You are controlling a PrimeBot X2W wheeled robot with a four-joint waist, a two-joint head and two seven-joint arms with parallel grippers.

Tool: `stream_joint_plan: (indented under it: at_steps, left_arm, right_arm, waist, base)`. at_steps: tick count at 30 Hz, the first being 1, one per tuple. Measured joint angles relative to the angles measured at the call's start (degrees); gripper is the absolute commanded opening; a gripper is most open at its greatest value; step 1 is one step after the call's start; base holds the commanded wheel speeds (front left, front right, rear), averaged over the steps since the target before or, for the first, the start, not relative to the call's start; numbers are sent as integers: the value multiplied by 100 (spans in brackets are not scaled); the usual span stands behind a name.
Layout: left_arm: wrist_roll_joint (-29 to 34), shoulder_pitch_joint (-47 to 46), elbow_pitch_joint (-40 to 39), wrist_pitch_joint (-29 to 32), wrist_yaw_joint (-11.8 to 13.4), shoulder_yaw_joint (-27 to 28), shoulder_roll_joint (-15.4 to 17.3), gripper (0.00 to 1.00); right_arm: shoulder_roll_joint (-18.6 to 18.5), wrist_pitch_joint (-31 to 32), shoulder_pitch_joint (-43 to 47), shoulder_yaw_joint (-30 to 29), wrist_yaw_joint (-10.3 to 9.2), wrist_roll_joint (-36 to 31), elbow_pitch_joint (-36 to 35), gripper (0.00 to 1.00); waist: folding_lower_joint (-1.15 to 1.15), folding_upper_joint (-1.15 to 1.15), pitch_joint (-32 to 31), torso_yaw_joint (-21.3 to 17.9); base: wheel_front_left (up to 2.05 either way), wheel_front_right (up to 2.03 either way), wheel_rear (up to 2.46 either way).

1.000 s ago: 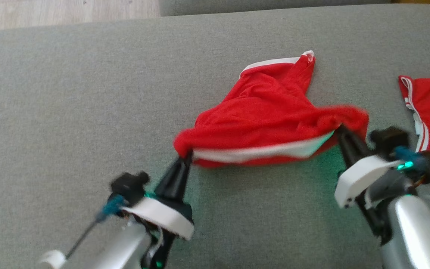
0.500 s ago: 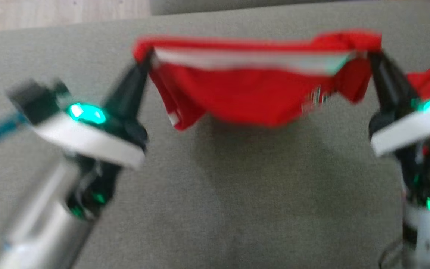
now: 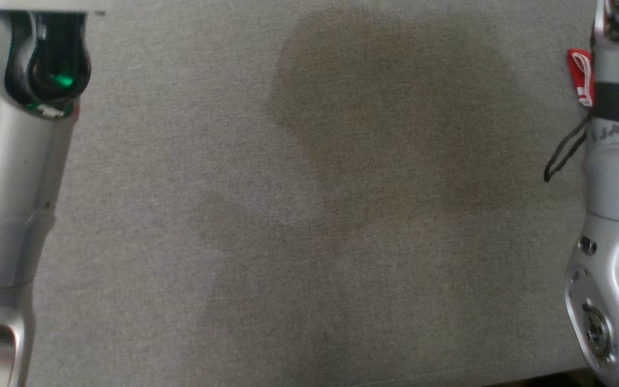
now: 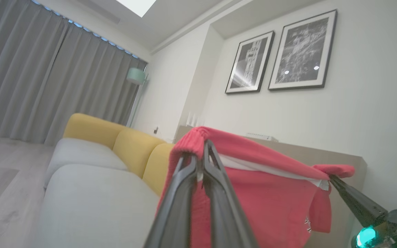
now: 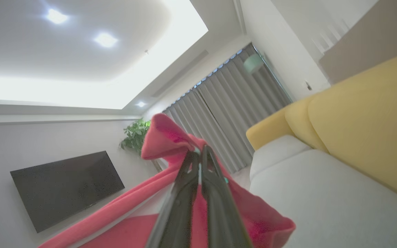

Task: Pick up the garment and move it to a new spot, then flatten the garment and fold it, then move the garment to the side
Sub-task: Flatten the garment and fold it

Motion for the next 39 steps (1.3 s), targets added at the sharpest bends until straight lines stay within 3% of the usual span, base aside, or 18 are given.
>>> stream_joint_plan:
  at_steps: [5, 11, 16, 22, 31, 35, 39]
  left_arm:
    - [71, 222, 94, -350, -163, -209, -20, 0]
    - [-250, 2001, 360, -383, -204, -782, -29, 0]
    - [-775, 3531, 389, 53, -210, -1172, 77, 0]
    - [-1185, 4979, -576, 676, 218, -1462, 503, 0]
    - [-1594, 6684, -2880, 1293, 1204, -1612, 1362, 0]
    - [-1604, 6796, -3432, 1298, 1260, -1600, 1432, 0]
    - [-1603, 6579, -3295, 1241, 1311, -1573, 1312, 0]
  right_arm:
    - [-116, -305, 189, 202, 0, -145, 235, 0]
    - [-352, 517, 1866, 409, 0, -219, 762, 0]
    - [-456, 1323, 3354, 439, 0, -474, 623, 0]
    - [-427, 2531, 4892, -107, 0, -916, -557, 0]
    - [38, 4873, 7295, -1223, 43, -1653, -3660, 0]
    - [103, 5023, 7374, -1467, 44, -1805, -4367, 0]
    - [103, 4938, 6925, -1373, 44, -1873, -4237, 0]
  waist:
    - [-3, 0, -49, 118]
    - [-2, 0, -271, 232]
    - [-3, 0, -578, 315]
    - [-4, 0, -1019, 392]
    - [-5, 0, -1398, 592]
    - [-3, 0, -1370, 670]
    - [-3, 1, -1311, 728]
  base:
    - [0, 0, 0]
    - [0, 0, 0]
    - [0, 0, 0]
    - [0, 0, 0]
    - [0, 0, 0]
    - [0, 0, 0]
    - [0, 0, 0]
